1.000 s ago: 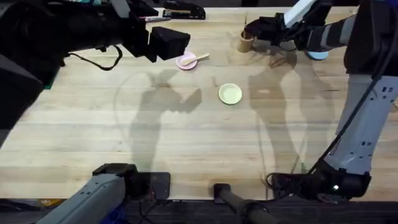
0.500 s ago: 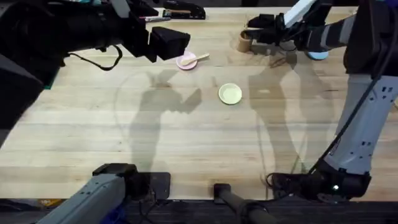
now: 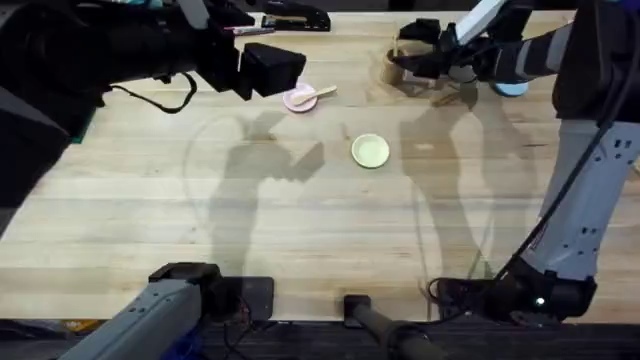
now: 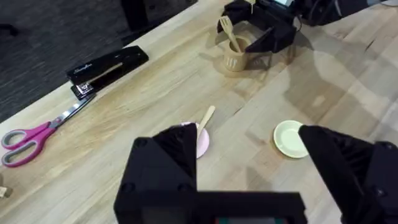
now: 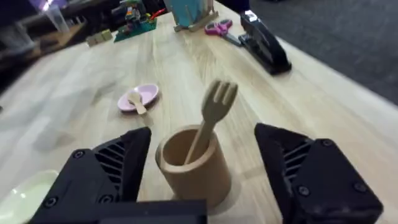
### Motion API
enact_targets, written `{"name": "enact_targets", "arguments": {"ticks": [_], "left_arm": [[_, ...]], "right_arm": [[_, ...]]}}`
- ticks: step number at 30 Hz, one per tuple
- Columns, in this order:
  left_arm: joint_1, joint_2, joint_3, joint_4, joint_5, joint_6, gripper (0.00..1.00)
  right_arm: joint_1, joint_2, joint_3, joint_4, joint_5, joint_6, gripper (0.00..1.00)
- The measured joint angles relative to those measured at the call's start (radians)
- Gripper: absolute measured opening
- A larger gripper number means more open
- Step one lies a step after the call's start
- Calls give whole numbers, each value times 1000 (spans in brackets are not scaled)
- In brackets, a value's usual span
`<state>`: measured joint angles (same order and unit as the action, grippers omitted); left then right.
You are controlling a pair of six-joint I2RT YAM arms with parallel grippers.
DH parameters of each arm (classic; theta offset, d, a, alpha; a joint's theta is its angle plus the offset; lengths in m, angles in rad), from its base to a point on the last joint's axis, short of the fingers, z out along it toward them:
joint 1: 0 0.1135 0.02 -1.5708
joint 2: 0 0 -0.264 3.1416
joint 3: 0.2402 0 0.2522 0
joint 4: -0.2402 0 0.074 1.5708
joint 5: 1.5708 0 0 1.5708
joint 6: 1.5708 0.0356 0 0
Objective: Pick up a utensil and set it on the pink plate, then put the other utensil in the container.
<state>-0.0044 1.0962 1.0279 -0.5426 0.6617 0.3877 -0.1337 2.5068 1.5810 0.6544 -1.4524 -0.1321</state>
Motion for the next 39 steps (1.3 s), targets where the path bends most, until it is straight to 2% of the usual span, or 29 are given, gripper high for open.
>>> {"name": "enact_targets", "arguments": {"ticks": [6,7,11,20,26,34,36,39], "left_arm": [[0,0,0,0,0,0,993],[0,0,0,0,0,0,993],[0,0,0,0,0,0,993],[0,0,0,0,0,0,993],[0,0,0,0,0,0,993],[0,0,0,0,0,1,993],[0,0,0,0,0,2,993],[0,0,0,0,0,2,993]], "right_arm": [[0,-63,-1,-143,52,14,996],[-1,-145,-1,-181,67,18,996],[-6,-270,0,-242,86,18,998],[-11,-489,0,-634,274,11,997],[-11,-665,0,-948,359,-72,997],[-8,-892,0,-1336,543,-195,997],[-8,-943,-3,-1398,580,-207,997],[-8,-1030,-48,-1399,617,-217,997]]}}
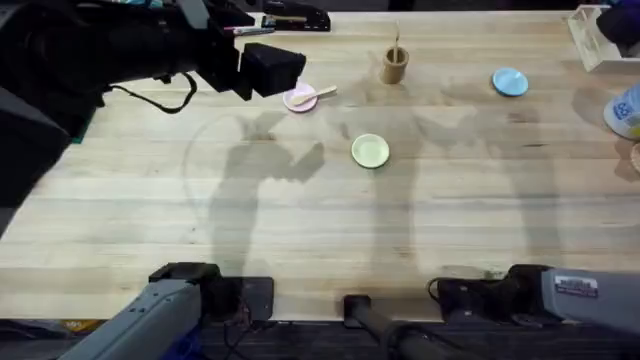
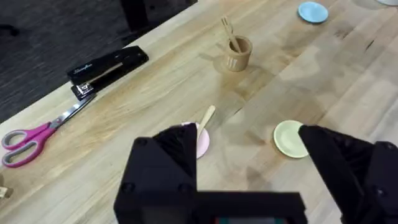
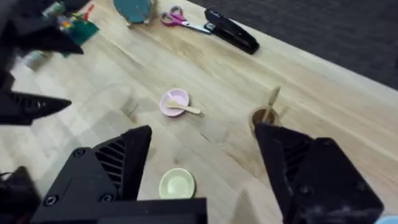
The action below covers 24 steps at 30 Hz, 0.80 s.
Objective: Pick up a utensil and set it on the pink plate, then put the other utensil in the container.
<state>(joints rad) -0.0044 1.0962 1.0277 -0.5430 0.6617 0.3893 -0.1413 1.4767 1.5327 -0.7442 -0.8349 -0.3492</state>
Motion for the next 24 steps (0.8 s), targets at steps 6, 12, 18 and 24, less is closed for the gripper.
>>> {"name": "enact_targets", "arguments": {"ticks": [6,12,18,24], "left_arm": [[0,0,0,0,0,0,993],[0,0,0,0,0,0,993],[0,0,0,0,0,0,993],[0,0,0,0,0,0,993]], "right_arm": [[0,-226,-227,63,72,-11,997],[0,-400,-411,-9,95,-16,997],[1,-559,-536,-25,106,-16,997],[1,-674,-547,-111,171,-19,997]]}}
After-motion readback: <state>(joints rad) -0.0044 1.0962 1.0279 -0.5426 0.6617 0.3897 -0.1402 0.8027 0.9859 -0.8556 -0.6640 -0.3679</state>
